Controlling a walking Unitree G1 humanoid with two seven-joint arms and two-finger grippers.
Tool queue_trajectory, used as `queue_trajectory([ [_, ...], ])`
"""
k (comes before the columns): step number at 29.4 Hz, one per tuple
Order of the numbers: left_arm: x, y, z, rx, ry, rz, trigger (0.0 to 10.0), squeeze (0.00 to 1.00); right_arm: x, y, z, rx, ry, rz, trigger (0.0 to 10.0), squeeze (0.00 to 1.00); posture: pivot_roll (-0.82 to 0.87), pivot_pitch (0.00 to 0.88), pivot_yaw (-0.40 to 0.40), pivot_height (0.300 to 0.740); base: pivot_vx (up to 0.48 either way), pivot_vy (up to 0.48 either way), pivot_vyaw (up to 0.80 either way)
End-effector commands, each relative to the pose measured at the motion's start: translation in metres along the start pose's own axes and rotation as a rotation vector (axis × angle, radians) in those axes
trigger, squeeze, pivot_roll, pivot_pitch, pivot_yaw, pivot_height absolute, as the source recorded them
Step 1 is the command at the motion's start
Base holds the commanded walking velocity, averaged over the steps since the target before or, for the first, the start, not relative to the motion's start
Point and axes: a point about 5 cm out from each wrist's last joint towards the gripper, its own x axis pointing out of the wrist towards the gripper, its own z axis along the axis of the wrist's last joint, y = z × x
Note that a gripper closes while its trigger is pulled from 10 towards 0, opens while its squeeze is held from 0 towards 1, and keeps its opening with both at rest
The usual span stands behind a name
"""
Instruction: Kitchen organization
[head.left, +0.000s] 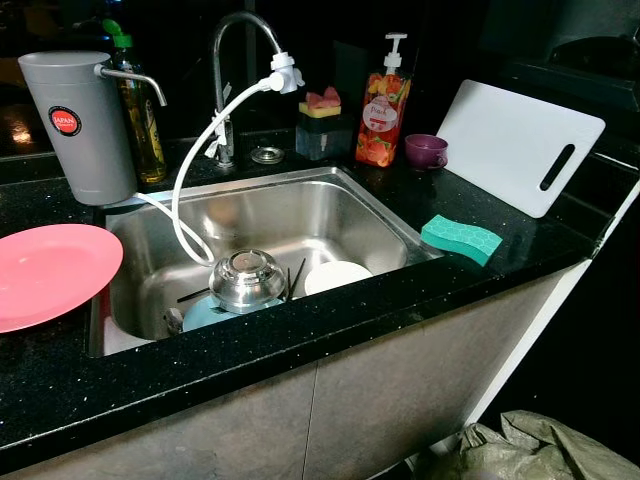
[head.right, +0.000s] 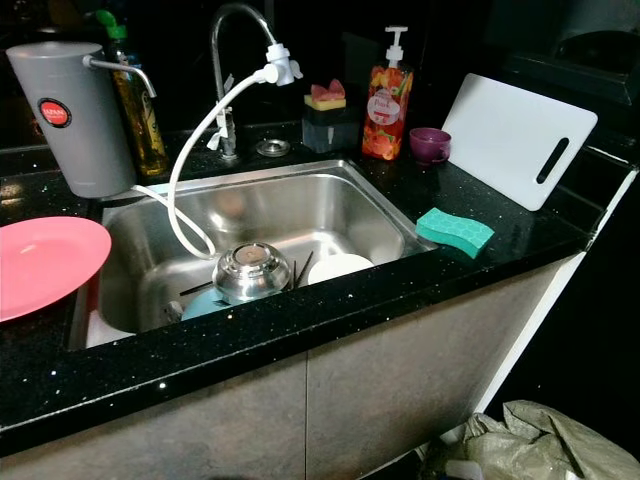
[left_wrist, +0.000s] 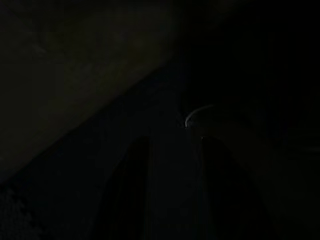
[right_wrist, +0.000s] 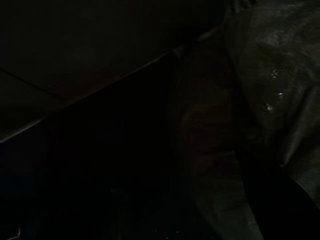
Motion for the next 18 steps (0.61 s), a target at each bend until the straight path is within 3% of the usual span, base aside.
queue_trajectory([
  [1,-0.002,-0.003,-0.009,-0.004,0.032,-0.004,10.0,0.00,-0.001,-0.003,-0.002,0.017,0.011,-0.013,10.0,0.00,-0.02,0.099,-0.038,0.740,0.000,0.000,0.00],
  [10,-0.001,-0.002,-0.007,-0.018,0.035,-0.004,10.0,0.00,0.005,0.014,0.014,0.002,-0.042,0.041,10.0,0.00,-0.02,0.089,-0.039,0.740,0.000,0.000,0.00],
  [18,0.001,0.004,0.000,-0.022,0.033,0.006,10.0,0.00,0.005,0.013,0.012,-0.006,-0.035,0.041,10.0,0.00,-0.02,0.085,-0.038,0.740,0.000,0.000,0.00],
])
